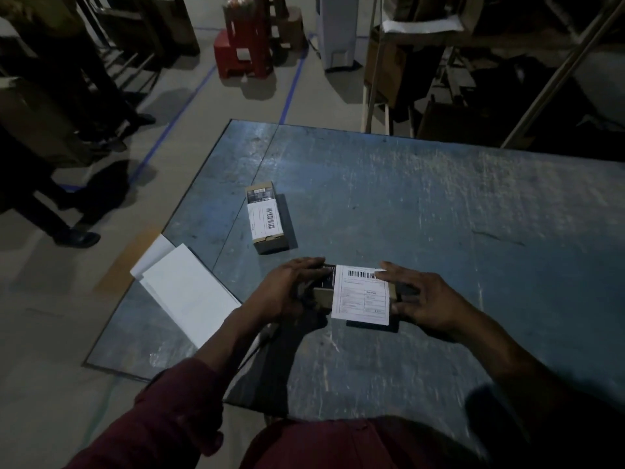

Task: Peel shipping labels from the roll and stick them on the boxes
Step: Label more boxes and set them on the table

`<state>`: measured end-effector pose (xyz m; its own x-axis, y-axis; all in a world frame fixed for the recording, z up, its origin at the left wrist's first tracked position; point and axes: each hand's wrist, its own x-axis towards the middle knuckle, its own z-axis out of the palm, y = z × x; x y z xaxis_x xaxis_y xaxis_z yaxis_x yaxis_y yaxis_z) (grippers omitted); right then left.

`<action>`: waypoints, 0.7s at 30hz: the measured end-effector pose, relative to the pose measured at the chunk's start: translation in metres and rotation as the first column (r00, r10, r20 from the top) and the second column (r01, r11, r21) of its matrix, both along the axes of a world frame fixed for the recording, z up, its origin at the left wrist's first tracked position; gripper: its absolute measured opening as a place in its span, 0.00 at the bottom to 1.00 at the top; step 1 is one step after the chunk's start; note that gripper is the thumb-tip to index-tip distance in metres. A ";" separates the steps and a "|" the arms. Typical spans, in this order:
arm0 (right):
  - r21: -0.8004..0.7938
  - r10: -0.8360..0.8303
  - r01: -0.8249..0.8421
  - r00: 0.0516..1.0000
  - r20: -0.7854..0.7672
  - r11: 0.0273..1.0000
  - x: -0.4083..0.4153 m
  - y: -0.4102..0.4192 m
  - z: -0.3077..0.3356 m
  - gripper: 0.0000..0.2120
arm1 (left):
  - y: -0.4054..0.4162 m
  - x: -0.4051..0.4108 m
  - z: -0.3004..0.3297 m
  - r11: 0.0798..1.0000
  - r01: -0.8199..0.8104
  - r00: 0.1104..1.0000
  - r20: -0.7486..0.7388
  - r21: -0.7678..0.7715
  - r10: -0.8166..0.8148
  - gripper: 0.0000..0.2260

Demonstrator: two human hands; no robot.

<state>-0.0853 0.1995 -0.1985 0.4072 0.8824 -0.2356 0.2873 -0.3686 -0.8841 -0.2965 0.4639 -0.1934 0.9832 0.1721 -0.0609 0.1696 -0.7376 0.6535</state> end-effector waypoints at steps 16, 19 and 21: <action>-0.154 0.055 -0.040 0.994 0.090 0.987 0.022 0.012 0.002 0.18 | -0.001 0.016 0.009 0.993 -0.051 0.995 -0.086 -0.108 0.042 0.41; -0.130 0.082 -0.065 0.988 0.132 0.989 0.018 0.012 0.002 0.21 | -0.017 0.020 0.001 0.997 -0.050 0.999 0.011 -0.060 0.050 0.45; -0.077 0.102 -0.090 0.979 0.178 0.993 0.014 0.009 0.003 0.31 | -0.022 0.024 0.000 0.999 -0.037 0.996 0.082 -0.037 0.040 0.47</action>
